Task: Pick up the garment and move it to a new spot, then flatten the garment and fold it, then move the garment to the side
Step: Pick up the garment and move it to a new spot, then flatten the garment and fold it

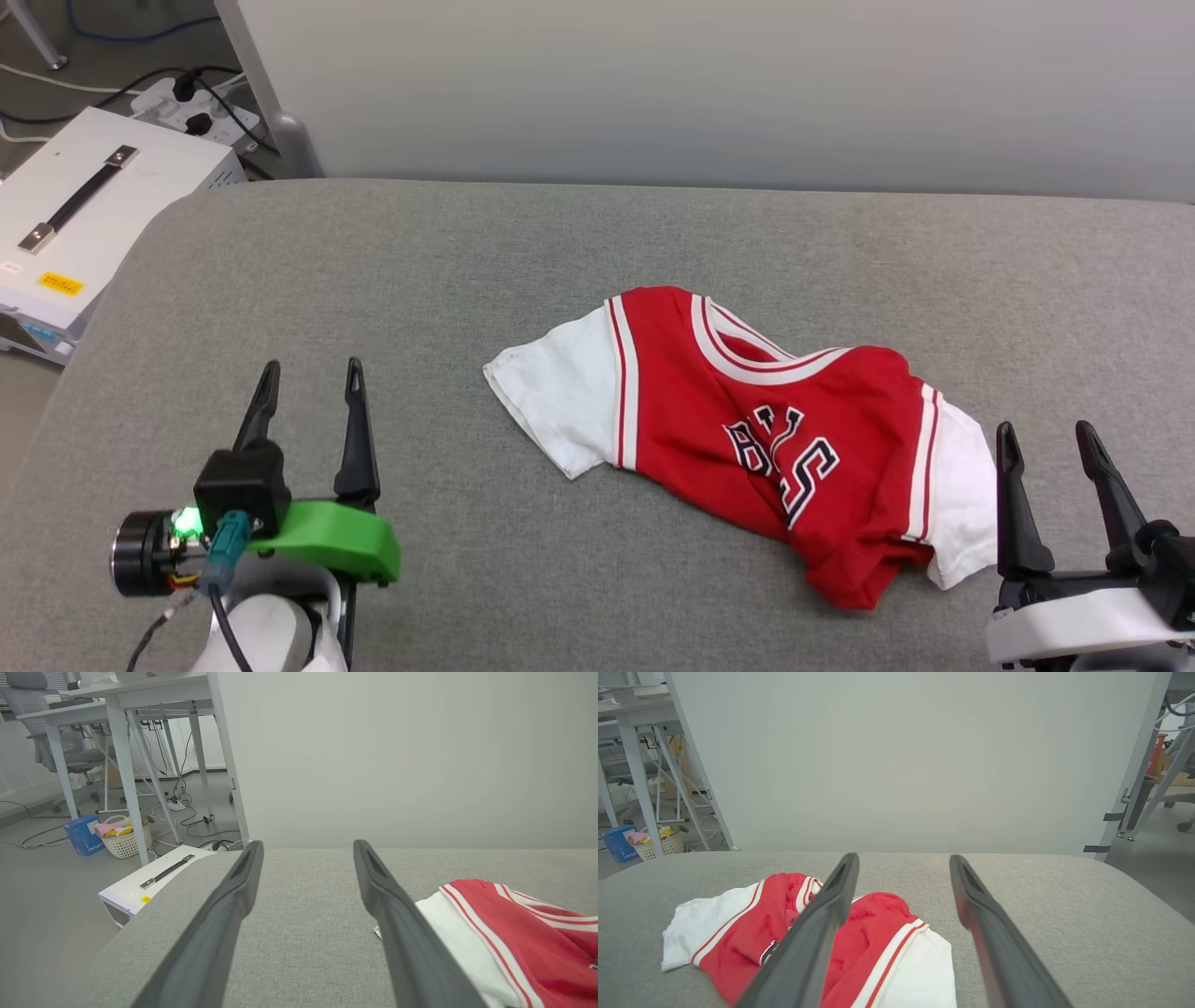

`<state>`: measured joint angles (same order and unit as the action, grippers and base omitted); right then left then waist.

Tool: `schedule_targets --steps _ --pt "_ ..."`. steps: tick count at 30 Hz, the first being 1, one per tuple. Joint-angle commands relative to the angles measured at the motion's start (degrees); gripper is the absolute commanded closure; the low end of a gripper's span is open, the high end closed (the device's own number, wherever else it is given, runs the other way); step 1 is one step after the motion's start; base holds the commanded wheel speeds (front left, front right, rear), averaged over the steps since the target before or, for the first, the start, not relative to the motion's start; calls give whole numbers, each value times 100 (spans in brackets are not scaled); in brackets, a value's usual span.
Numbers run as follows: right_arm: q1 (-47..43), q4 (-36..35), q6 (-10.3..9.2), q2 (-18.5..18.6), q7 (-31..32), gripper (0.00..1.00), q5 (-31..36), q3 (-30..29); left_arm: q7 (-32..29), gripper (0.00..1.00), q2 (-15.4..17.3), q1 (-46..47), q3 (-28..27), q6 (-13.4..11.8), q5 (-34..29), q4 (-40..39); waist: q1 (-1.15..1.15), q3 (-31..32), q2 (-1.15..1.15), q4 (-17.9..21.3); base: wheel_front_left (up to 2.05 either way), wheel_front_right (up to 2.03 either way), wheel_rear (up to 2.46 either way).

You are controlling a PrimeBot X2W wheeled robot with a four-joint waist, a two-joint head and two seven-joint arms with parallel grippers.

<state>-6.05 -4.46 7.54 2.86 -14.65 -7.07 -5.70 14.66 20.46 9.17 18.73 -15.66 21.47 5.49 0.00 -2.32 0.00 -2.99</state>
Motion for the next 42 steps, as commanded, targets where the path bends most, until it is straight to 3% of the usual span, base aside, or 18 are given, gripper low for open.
schedule_targets --steps 1,13,23,33,42 --pt "-94 44 -5 2 -35 0 -87 23 33 0 -111 -207 -142 105 -132 -47 0 39 0 9 0 0 0" --pt "-390 290 -5 2 -35 0 -250 182 33 0 -910 -1050 -747 1013 -838 253 0 238 0 31 0 0 0" --pt "-552 405 -5 2 -35 0 -293 239 33 0 -1296 -1186 -1076 1419 -1220 484 0 324 0 2 0 0 0" --pt "-498 395 -5 2 -35 0 -287 267 34 0 -1381 -1016 -1372 1692 -1464 618 0 268 0 22 0 0 0" --pt "-156 296 -5 2 -35 0 -212 350 33 0 -927 709 -1341 2202 -1414 1124 0 -92 0 179 0 0 0"
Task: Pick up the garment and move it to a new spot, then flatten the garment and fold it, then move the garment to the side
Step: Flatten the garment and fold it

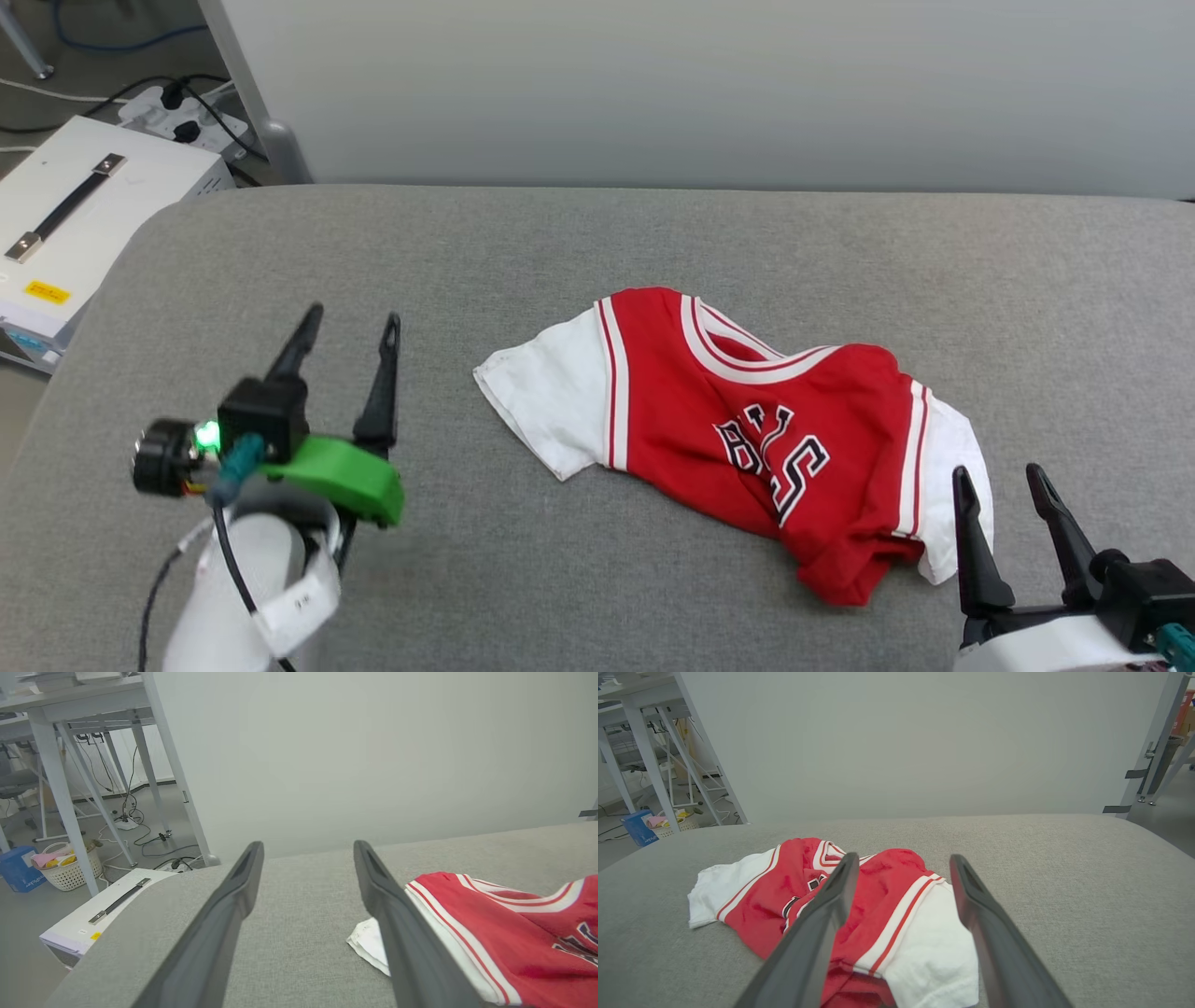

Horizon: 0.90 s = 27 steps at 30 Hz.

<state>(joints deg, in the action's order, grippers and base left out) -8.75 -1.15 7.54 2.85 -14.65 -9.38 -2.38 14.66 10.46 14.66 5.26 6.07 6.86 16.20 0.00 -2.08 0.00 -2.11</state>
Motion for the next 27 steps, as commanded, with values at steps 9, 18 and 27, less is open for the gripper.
schedule_targets --steps 9,18,27 --pt "498 -102 -5 3 -35 0 68 51 -959 0 742 2478 969 138 768 812 0 -671 0 404 0 0 0" --pt "760 -118 -5 3 -35 0 10 55 -3586 0 1483 4076 2888 141 2547 1301 0 -1224 0 704 0 0 0" --pt "1006 -123 -5 3 -35 0 -4 100 -5887 0 2110 4620 4336 141 4110 1481 0 -1649 0 982 0 0 0"
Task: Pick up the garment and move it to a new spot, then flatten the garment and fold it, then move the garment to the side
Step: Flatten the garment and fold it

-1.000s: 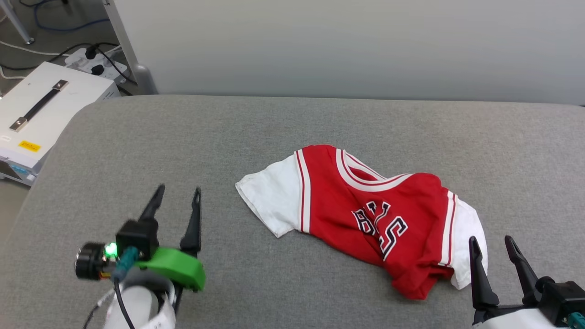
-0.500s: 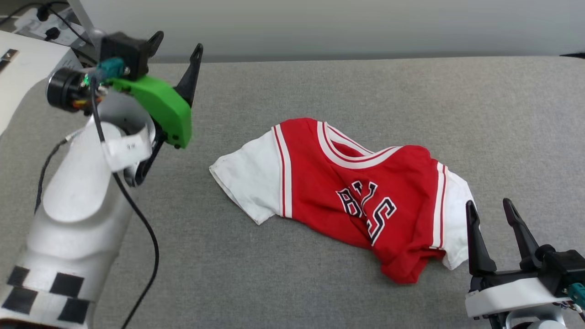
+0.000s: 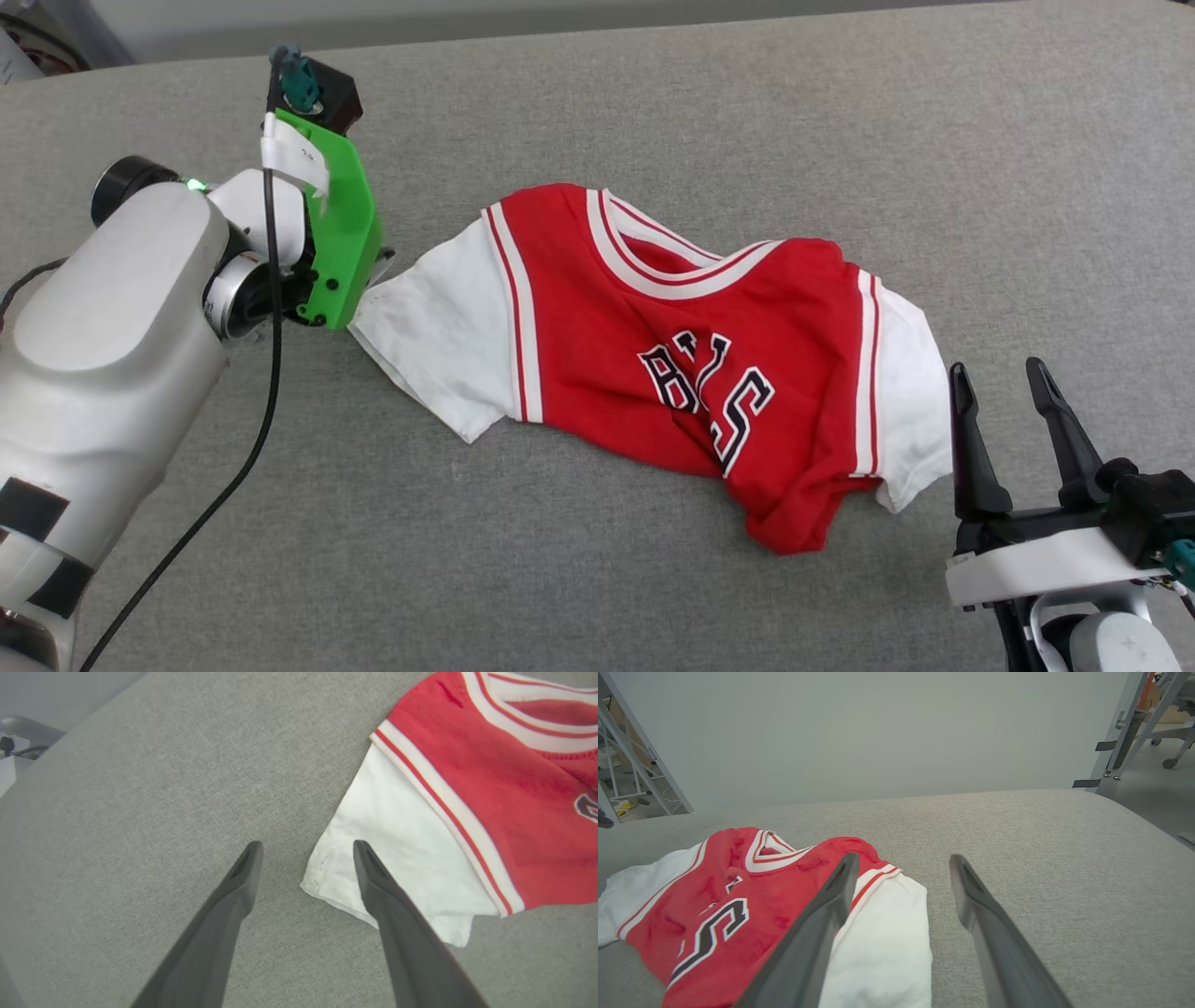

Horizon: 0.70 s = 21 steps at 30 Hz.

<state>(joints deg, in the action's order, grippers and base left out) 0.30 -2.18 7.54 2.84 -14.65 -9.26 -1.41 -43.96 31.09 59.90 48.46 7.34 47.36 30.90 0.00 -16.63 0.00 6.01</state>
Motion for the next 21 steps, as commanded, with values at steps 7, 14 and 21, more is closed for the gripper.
schedule_targets --steps 7,14,21 --pt "267 -30 -5 4 -35 0 -16 11 -486 0 252 20 623 14 651 268 0 -454 0 316 0 0 0" --pt "313 -25 -5 4 -35 0 -3 -21 -463 1 259 -240 1261 14 948 434 0 -520 0 298 0 0 0" --pt "260 -5 -5 4 -35 0 60 -82 120 100 390 -117 1498 14 1203 507 0 -276 0 124 0 0 0"
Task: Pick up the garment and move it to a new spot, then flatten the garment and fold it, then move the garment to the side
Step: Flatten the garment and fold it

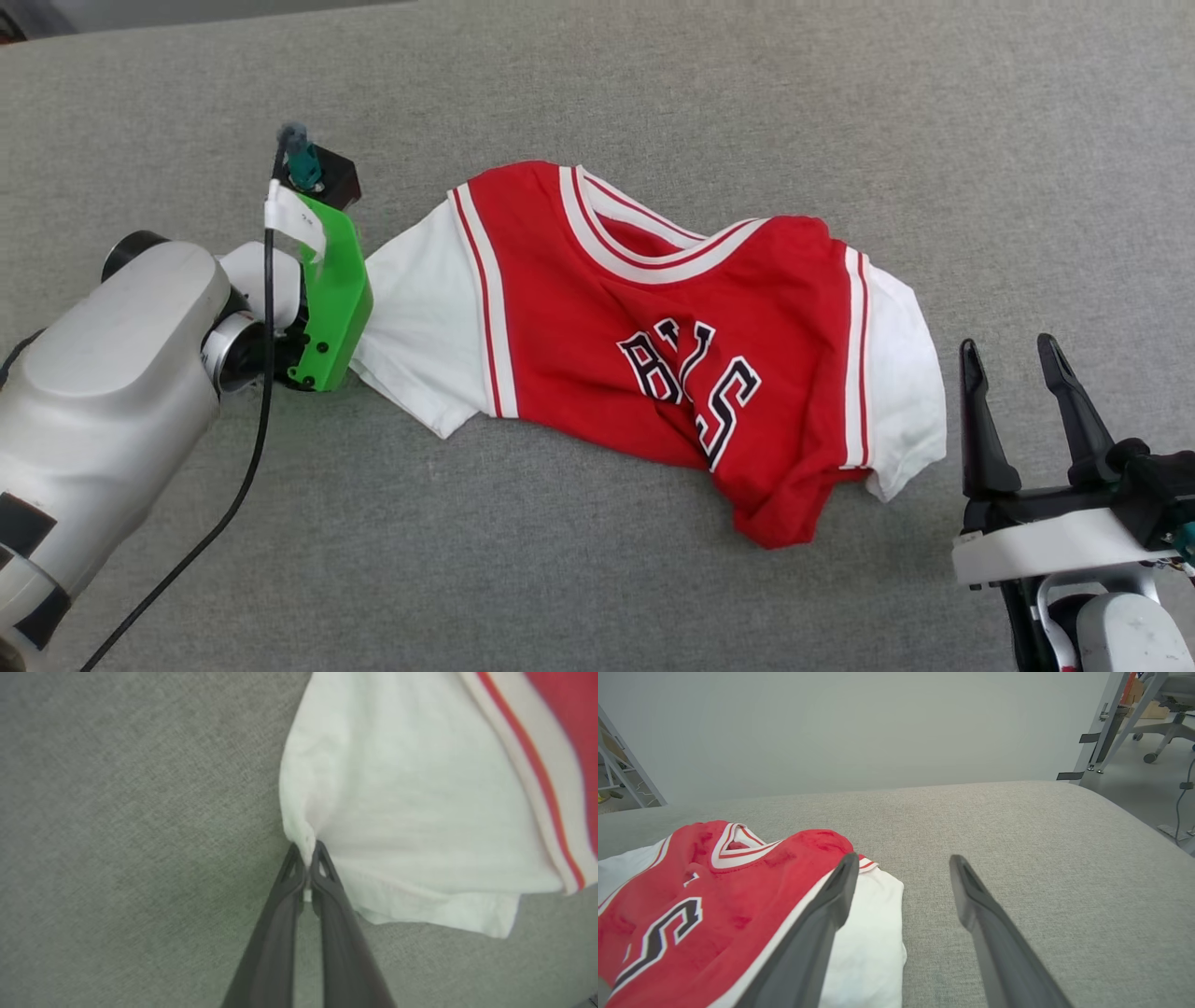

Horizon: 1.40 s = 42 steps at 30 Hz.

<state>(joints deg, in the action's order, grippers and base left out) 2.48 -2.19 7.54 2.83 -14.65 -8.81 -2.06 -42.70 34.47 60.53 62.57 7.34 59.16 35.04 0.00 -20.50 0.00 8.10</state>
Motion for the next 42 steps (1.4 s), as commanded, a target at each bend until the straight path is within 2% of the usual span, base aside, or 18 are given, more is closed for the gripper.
schedule_targets --steps 1,9,12,15,16,17,21,25,30,35,39,42 --pt "12 -4 -5 5 -35 0 24 -32 110 100 115 -142 85 14 65 91 0 162 0 -113 0 0 0" --pt "-133 -23 -5 5 -35 0 63 -123 547 100 744 -214 73 14 331 424 0 345 0 -221 0 0 0" --pt "-129 -43 -5 5 -35 0 75 -135 657 100 811 -405 79 14 447 636 0 311 0 -214 0 0 0" --pt "-107 -46 -5 5 -35 0 126 -162 1044 100 642 -677 82 14 574 927 0 270 0 -211 0 0 0" --pt "-113 -45 -5 5 -35 0 134 -183 1206 5 586 -692 64 9 549 988 0 296 0 -229 0 0 0" --pt "-126 -48 -5 5 -35 0 151 -206 1386 0 513 -715 65 3 503 1064 0 343 0 -255 0 0 0" --pt "-175 -130 -5 5 -35 0 218 -312 2533 0 303 -685 -27 -33 212 1188 0 573 0 -372 0 0 0" --pt "-154 -254 -5 56 -35 0 315 -474 3957 0 196 -690 -135 -335 -200 1230 0 869 0 -519 0 0 0" --pt "58 -433 -5 430 -35 0 334 -605 5369 0 47 -1028 -330 -835 -395 1082 0 1168 0 -684 0 0 0" --pt "402 -422 -5 993 -35 0 172 -573 5754 0 -47 -1497 -694 -1431 -547 549 0 1333 0 -847 0 0 0" --pt "733 -105 -5 1622 -35 0 -199 -240 5767 0 -21 -2120 -1530 -2091 -1162 -549 0 1404 0 -951 0 0 0" --pt "996 296 -5 2270 210 0 -691 356 5768 0 -31 -2811 -2147 -2504 -1701 -1338 0 1457 0 -1005 0 0 0"
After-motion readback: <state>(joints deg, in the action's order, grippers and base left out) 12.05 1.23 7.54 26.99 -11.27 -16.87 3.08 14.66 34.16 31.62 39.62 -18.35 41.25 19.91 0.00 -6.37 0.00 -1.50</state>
